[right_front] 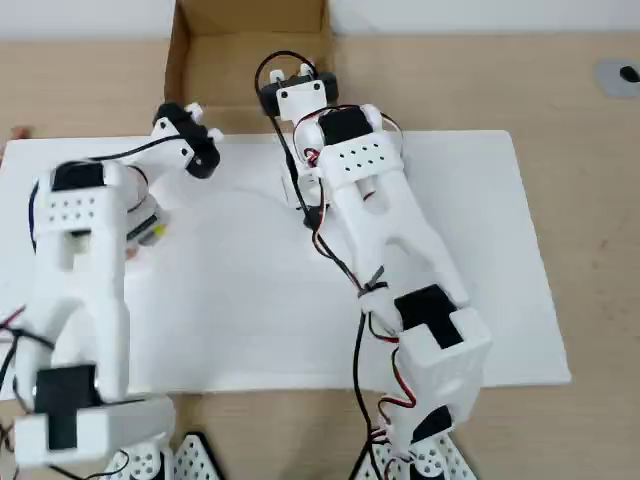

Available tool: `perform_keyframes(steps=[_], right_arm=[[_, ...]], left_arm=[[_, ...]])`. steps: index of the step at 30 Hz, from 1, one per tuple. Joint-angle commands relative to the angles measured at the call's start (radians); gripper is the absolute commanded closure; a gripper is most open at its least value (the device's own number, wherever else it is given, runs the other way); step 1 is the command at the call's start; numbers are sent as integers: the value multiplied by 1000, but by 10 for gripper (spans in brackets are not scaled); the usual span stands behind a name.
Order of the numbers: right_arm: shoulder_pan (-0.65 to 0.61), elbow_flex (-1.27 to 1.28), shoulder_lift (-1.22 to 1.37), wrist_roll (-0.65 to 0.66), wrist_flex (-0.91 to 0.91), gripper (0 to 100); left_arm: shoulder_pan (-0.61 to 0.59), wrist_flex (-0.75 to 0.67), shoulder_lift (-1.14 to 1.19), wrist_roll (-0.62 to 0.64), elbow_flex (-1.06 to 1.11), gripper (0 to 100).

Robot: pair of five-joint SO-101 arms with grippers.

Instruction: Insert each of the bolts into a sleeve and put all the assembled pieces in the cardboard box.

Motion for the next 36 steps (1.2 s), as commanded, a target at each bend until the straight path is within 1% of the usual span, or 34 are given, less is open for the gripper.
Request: perform_keyframes(steps=[1, 6, 13, 26, 29, 36], right_arm=[[-18, -5, -65, -12, -6, 785], [-18, -5, -65, -12, -6, 785], [-18, -5, -65, -12, -12, 785], [-24, -5, -65, -12, -14, 785], [-24, -5, -65, -12, -14, 785], [-24, -5, -65, -12, -14, 785]], left_arm=[[-46, 23, 79, -97, -140, 800], [-100, 23, 225, -133, -252, 800], [-74, 25, 389, -137, -318, 800], [-44, 18, 460, -132, -321, 801], [-25, 17, 478, -94, -321, 801], [31, 15, 527, -64, -321, 801]])
